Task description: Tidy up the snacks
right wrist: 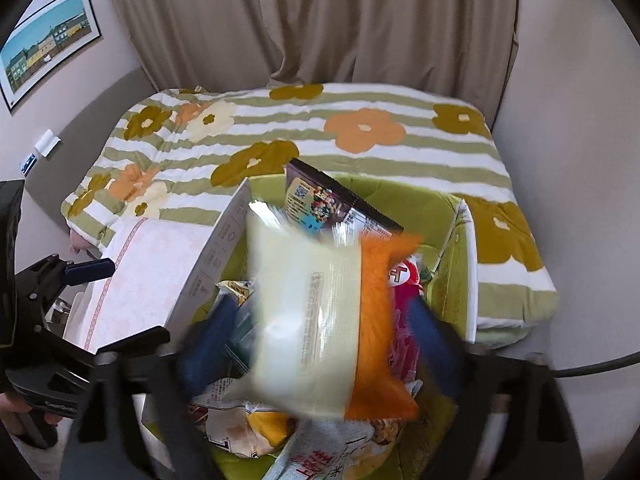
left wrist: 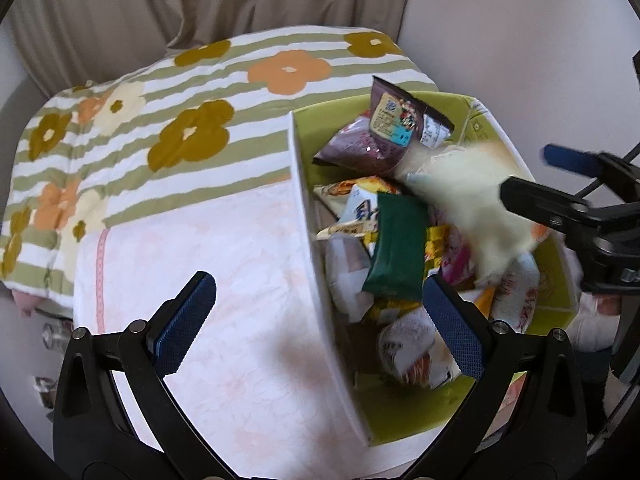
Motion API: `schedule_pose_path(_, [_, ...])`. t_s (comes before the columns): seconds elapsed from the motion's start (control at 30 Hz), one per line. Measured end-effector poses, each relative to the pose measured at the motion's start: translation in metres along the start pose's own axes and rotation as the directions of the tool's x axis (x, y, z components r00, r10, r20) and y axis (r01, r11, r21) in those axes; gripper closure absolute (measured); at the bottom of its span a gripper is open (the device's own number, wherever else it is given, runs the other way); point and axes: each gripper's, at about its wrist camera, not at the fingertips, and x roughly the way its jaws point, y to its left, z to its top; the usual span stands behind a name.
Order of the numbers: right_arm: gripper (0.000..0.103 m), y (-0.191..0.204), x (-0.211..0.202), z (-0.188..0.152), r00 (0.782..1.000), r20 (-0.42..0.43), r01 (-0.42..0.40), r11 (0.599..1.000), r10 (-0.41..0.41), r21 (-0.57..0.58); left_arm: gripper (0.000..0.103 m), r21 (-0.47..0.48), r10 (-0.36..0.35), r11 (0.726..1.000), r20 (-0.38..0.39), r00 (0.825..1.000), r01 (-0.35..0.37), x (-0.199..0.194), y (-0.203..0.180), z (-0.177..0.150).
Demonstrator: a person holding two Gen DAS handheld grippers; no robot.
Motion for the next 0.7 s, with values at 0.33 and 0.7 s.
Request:
schedule_pose_path(0.33, [0.001,0.022,-0.068,-0.022,0.983,0.162,0.076,0.995,-0.087,0.071,0.001,-0.009,0.01,1.0,0.149,0.989,-0.008,-0.064,0.023,-0.032])
schedule_pose_path(0.7, [0.001,0.091,-0.182,-0.066,0.925,0.348,0.116,0.985,-0.153,0.125,0.0,-0.035,0.054,0.998,0.436,0.898,-0.043,-0.208,0.048,-0.095])
